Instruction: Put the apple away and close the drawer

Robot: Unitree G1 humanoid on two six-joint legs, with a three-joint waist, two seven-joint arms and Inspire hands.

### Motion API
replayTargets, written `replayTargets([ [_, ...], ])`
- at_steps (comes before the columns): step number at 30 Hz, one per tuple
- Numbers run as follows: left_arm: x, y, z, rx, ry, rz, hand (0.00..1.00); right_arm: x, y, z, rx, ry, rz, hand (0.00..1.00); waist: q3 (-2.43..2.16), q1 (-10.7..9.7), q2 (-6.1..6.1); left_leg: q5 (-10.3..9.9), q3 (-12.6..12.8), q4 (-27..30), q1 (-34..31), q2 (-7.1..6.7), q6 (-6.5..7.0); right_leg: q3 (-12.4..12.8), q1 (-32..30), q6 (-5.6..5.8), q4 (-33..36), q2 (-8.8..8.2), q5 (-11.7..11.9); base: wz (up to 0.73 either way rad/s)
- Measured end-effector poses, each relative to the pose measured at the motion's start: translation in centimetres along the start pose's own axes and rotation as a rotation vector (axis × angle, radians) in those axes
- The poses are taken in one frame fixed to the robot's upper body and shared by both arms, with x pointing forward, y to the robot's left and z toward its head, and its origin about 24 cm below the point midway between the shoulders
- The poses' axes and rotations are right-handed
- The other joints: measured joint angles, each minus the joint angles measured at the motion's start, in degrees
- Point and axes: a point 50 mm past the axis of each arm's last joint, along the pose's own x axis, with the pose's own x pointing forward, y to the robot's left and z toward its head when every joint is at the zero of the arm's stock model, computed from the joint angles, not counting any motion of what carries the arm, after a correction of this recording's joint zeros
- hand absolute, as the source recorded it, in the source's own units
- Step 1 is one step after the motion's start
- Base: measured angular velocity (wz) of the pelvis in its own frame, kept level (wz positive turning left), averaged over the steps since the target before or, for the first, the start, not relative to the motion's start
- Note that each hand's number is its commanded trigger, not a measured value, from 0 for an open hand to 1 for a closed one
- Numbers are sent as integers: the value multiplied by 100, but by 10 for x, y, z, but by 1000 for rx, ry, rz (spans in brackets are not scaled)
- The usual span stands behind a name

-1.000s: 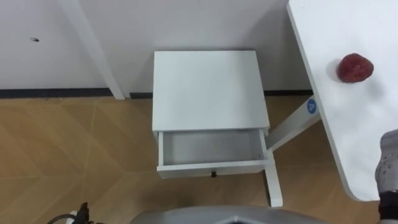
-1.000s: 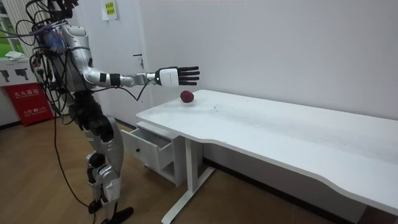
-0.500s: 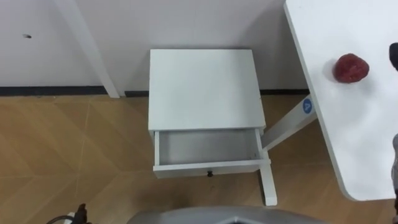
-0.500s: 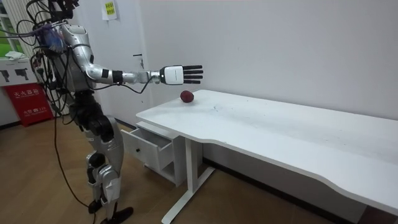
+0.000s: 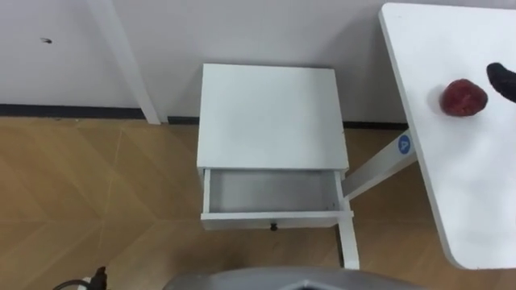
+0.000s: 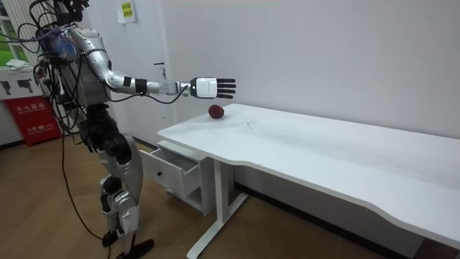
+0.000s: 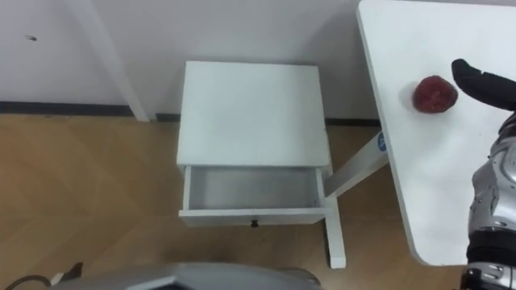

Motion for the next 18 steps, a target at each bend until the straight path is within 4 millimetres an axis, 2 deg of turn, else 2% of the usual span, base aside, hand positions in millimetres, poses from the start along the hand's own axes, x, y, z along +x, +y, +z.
replayTargets([
  [13,-1,1,-4,7,11,1,0,2,2,-5,-68,33,127,0,13,-4,-33,0,-42,18,16,-7,0,-48,71,0,1,-1,0,0],
  [18,-1,1,-5,9,13,1,0,0,5,-16,-98,84,197,0,28,-19,-85,0,-137,45,-22,-19,1,-96,82,0,1,0,0,9],
])
